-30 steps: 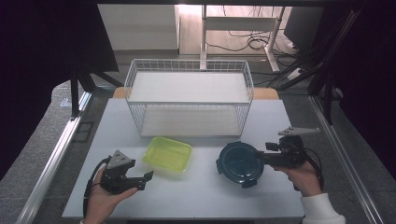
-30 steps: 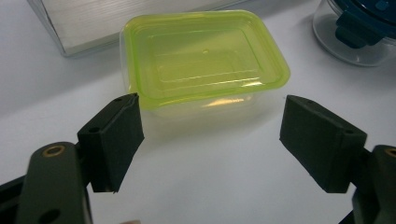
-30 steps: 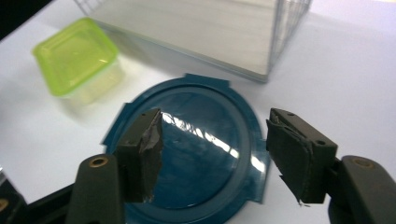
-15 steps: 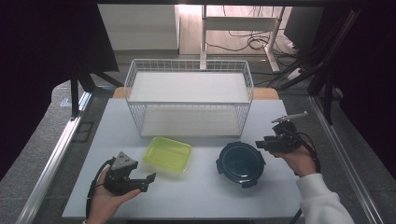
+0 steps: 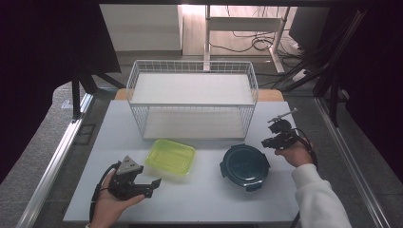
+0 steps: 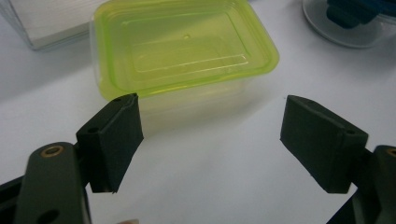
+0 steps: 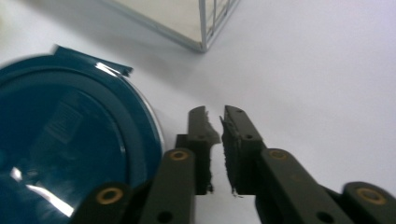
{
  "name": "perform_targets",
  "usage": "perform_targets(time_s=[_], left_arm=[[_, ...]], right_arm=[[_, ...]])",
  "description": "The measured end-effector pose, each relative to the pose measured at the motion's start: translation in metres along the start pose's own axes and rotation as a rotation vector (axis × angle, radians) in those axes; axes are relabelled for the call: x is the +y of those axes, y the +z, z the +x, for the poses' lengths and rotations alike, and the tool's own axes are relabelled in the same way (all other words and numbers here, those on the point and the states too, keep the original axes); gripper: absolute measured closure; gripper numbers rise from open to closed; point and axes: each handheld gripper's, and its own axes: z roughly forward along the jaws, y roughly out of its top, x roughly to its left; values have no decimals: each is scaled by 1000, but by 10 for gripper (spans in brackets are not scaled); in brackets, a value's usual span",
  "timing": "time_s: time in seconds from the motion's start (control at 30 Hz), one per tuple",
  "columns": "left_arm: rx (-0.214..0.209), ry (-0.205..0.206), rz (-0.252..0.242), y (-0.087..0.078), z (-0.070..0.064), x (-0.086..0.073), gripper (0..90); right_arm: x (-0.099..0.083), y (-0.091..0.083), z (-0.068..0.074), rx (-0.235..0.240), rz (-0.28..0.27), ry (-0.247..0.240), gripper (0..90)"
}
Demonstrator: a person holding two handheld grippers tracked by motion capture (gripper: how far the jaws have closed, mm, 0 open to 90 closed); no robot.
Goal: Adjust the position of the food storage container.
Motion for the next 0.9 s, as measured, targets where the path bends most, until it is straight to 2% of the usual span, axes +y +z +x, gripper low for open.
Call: perform_targets(time_s=[0.1, 0.2, 0.3, 0.37, 0.43, 0.53, 0.67, 0.9], left_arm=[[2, 16, 12, 2, -2, -1, 202], [6, 16, 24, 4, -1, -2, 202], [6, 9, 33, 6, -1, -3, 202], [8, 11, 40, 7, -2, -3, 202], [6, 15, 42, 7, -3, -3, 202], [6, 22, 45, 8, -5, -2, 202], [7, 20, 51, 9, -5, -3, 202], [10, 13, 63, 13, -5, -4, 202]], right_arm=[[1, 9, -1, 1, 20, -9, 883], [0, 17, -1, 11, 45, -21, 891], [-3, 24, 1, 32, 76, -27, 892], [-4, 28, 4, 63, 94, -36, 893], [-6, 31, 8, 47, 113, -54, 894], [-7, 32, 8, 54, 113, -31, 895], [-7, 31, 11, 33, 123, -43, 895], [-11, 29, 23, 30, 136, -59, 895]])
